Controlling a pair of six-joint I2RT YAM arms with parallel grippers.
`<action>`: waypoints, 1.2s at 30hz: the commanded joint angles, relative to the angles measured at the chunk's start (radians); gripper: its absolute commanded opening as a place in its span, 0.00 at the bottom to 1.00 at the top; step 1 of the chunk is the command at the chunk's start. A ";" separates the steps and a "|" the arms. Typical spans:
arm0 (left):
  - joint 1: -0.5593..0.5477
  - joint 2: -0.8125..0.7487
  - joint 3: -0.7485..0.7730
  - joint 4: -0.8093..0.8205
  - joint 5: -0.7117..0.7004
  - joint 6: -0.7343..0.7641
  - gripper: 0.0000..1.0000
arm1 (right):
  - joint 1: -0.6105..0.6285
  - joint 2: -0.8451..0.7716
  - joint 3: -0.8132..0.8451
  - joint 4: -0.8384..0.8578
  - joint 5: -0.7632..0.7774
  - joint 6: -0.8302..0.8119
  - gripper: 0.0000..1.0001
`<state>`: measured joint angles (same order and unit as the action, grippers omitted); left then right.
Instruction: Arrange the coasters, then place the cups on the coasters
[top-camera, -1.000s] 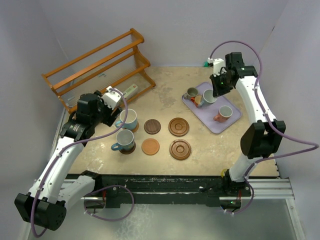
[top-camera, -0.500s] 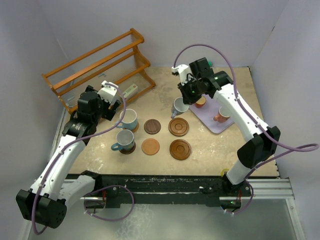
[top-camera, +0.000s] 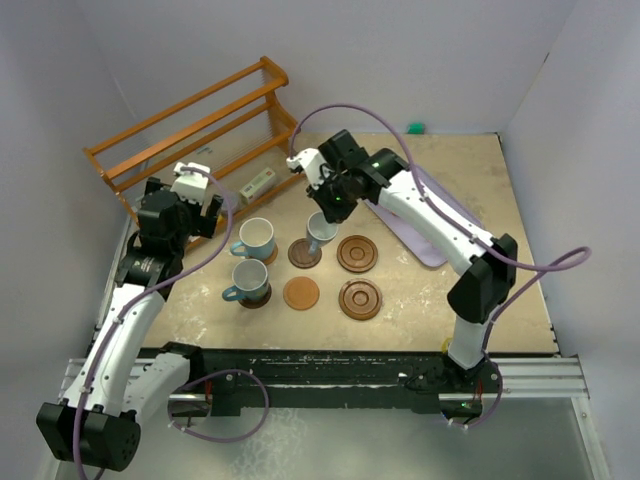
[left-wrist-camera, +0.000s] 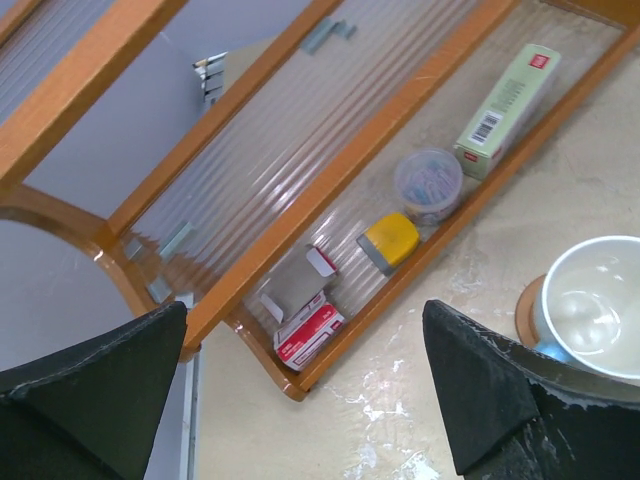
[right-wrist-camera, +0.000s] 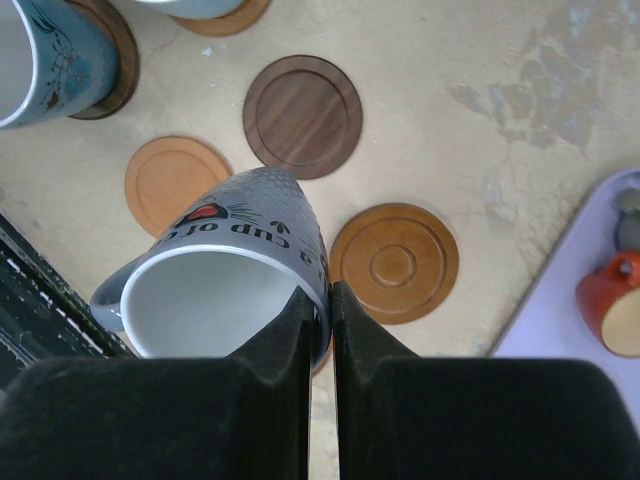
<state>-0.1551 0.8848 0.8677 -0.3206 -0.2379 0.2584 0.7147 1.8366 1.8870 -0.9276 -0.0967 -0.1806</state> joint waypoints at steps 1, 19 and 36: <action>0.052 -0.016 -0.003 0.056 -0.008 -0.070 0.97 | 0.043 0.042 0.091 -0.002 0.023 0.027 0.00; 0.106 -0.047 -0.011 0.055 -0.002 -0.087 0.97 | 0.072 0.279 0.250 -0.043 0.111 0.087 0.00; 0.106 -0.060 -0.015 0.052 0.009 -0.084 0.97 | 0.071 0.377 0.289 -0.059 0.133 0.149 0.00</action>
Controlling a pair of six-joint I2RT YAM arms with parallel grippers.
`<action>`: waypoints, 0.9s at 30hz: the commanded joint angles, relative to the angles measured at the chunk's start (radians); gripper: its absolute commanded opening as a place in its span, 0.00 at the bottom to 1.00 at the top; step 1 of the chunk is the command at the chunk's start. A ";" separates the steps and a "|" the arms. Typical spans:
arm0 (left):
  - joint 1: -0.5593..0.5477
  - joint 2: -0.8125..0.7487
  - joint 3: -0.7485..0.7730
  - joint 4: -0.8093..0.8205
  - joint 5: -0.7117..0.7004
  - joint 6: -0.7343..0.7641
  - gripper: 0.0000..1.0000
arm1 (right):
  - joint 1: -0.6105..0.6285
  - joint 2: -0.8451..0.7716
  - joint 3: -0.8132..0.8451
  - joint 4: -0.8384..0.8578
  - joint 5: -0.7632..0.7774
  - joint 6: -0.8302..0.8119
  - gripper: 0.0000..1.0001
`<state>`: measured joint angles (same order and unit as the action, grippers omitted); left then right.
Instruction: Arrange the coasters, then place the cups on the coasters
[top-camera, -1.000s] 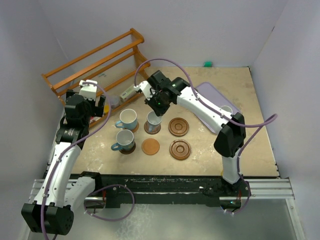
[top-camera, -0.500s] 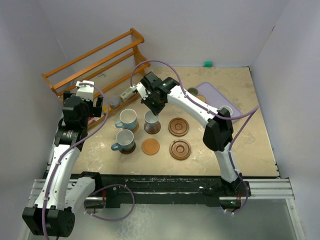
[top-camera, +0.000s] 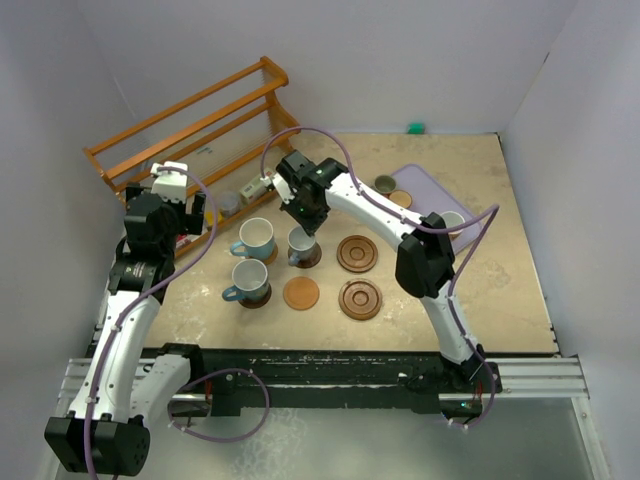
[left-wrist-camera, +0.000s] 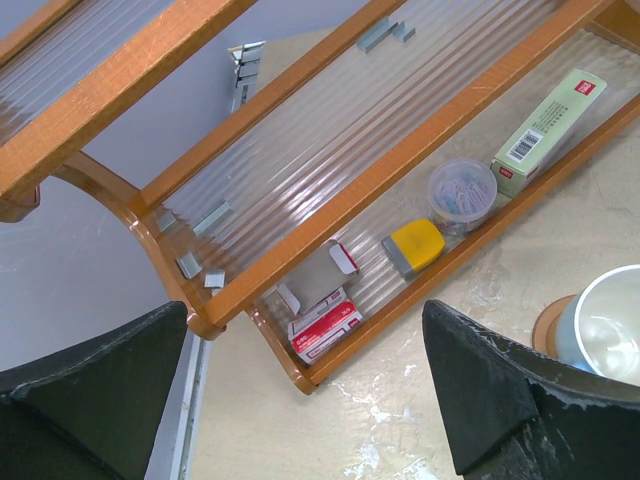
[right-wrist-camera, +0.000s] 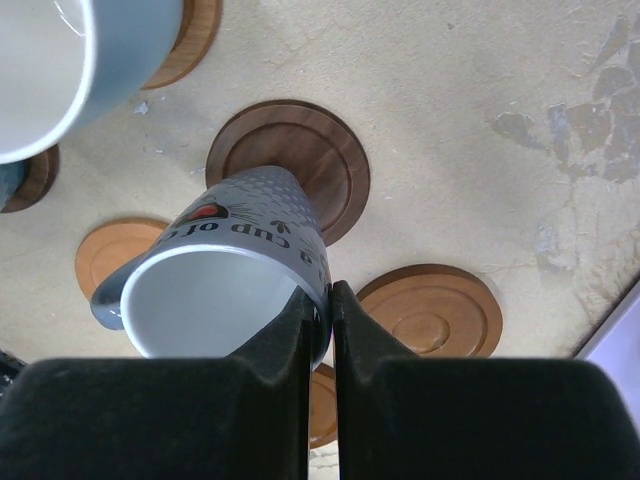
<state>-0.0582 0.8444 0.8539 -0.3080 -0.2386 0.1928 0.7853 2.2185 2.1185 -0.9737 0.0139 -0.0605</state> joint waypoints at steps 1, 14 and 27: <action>0.009 -0.019 -0.001 0.040 0.010 -0.017 0.97 | 0.001 0.000 0.059 -0.013 0.027 0.031 0.00; 0.009 -0.022 -0.001 0.037 0.012 -0.015 0.98 | -0.008 0.035 0.069 -0.018 0.038 0.045 0.00; 0.009 -0.024 -0.001 0.035 0.014 -0.010 0.98 | -0.012 0.041 0.050 -0.016 0.054 0.053 0.15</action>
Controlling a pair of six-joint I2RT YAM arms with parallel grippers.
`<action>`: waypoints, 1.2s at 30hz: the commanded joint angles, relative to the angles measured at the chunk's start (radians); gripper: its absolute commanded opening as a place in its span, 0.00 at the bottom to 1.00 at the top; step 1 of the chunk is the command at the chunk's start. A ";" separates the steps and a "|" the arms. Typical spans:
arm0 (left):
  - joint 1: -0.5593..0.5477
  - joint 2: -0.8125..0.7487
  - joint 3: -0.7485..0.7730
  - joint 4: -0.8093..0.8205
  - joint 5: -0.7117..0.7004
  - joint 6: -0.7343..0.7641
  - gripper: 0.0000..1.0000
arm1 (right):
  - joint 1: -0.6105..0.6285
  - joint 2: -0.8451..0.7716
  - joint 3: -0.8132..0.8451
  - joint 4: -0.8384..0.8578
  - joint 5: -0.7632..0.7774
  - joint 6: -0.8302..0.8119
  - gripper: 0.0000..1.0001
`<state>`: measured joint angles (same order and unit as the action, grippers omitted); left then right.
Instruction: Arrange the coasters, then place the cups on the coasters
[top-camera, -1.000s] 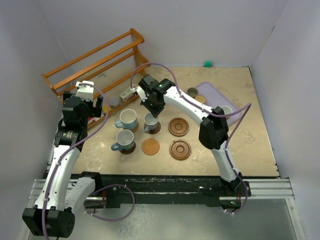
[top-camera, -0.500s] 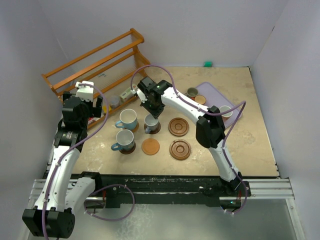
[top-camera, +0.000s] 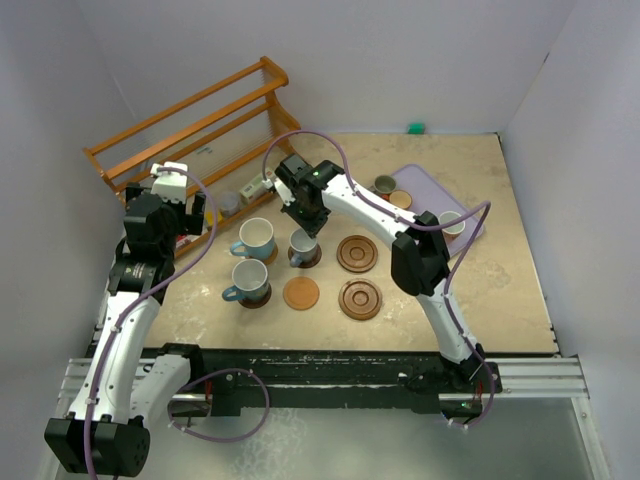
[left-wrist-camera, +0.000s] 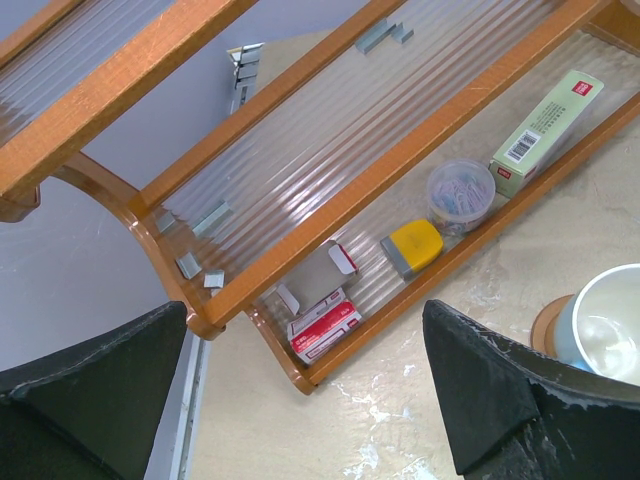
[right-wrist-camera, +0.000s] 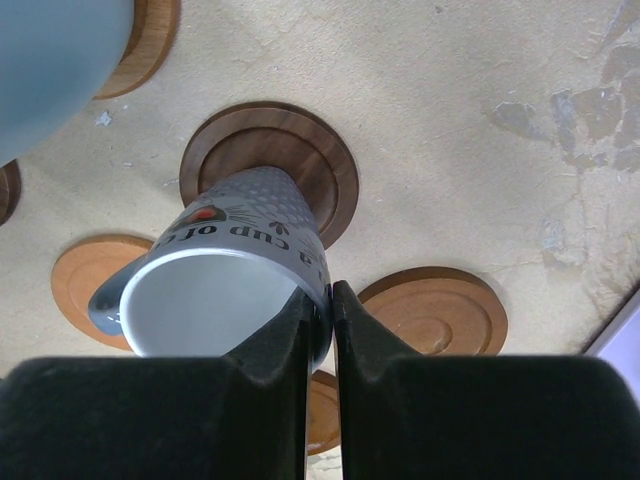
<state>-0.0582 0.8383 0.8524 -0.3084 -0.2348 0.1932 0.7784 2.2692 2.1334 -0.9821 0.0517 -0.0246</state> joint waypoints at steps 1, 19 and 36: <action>0.009 -0.018 0.000 0.035 0.011 -0.011 0.98 | -0.006 -0.011 0.034 -0.009 0.017 0.018 0.17; 0.009 -0.012 0.000 0.042 0.034 -0.003 0.98 | -0.080 -0.254 -0.075 0.043 0.002 -0.032 0.67; 0.009 -0.029 -0.008 -0.001 0.290 0.016 0.98 | -0.452 -0.662 -0.515 0.184 -0.058 -0.126 0.72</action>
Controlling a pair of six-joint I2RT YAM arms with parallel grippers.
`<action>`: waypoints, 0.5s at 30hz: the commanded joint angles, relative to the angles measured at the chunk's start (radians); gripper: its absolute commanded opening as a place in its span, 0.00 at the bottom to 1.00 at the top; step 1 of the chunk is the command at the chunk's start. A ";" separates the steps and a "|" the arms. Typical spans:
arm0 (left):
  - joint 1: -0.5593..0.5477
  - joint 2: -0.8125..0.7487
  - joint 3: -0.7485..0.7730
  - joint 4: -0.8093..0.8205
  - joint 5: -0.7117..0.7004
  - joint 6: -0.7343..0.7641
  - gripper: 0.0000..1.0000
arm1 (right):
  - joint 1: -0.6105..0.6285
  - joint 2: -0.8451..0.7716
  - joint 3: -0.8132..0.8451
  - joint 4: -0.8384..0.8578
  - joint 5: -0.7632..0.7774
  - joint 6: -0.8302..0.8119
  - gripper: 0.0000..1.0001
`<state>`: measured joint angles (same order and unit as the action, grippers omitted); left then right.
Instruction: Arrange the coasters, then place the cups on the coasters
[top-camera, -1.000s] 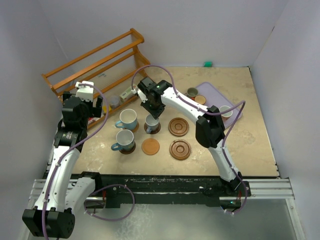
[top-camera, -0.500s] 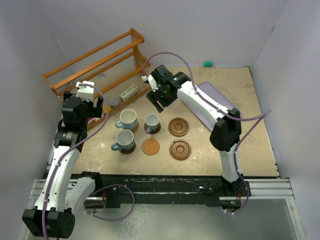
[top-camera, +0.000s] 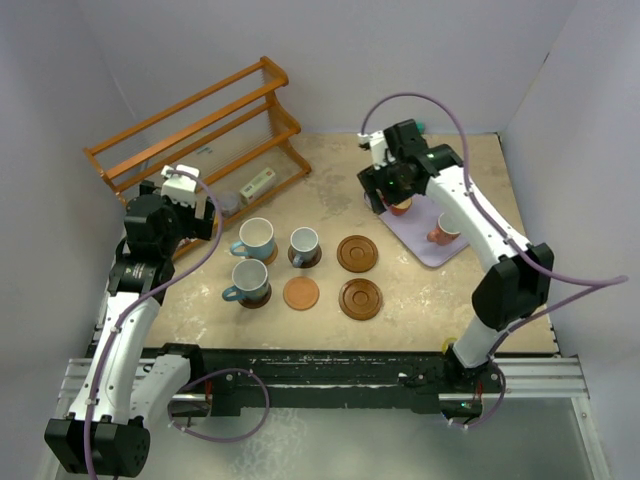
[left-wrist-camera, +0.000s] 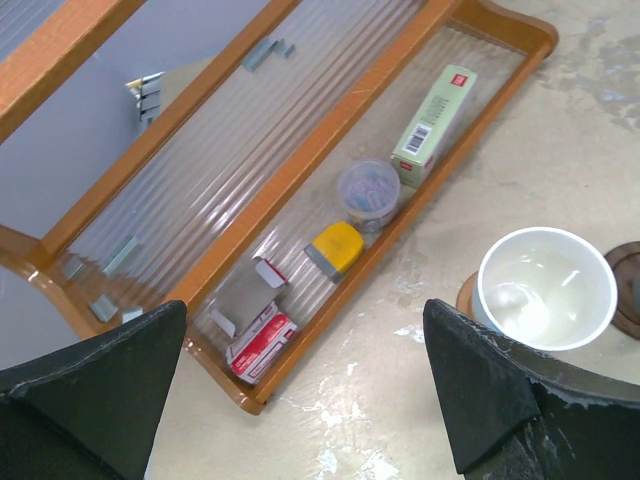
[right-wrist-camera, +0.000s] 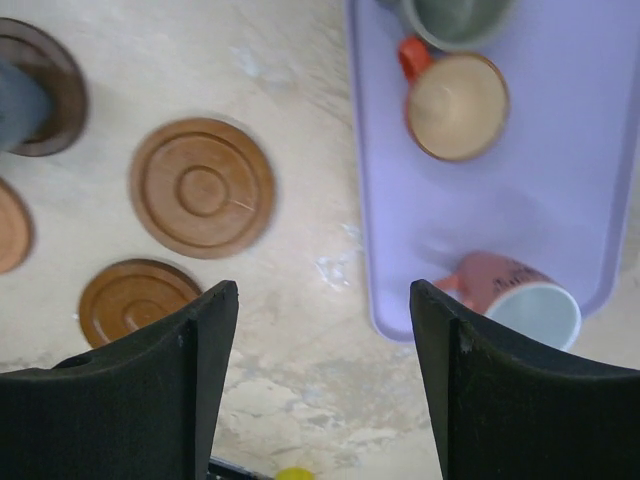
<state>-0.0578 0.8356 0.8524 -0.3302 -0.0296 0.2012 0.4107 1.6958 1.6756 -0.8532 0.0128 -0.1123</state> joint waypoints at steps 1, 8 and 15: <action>0.009 -0.028 -0.008 0.018 0.092 0.010 0.98 | -0.112 -0.103 -0.074 0.060 -0.021 -0.044 0.72; 0.008 -0.037 -0.020 0.009 0.145 0.020 0.98 | -0.290 -0.130 -0.141 0.084 -0.043 -0.083 0.71; 0.009 -0.040 -0.022 0.007 0.175 0.025 0.98 | -0.431 -0.080 -0.152 0.091 -0.064 -0.122 0.69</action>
<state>-0.0578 0.8104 0.8352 -0.3412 0.1013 0.2054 0.0349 1.5986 1.5272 -0.7918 -0.0196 -0.1932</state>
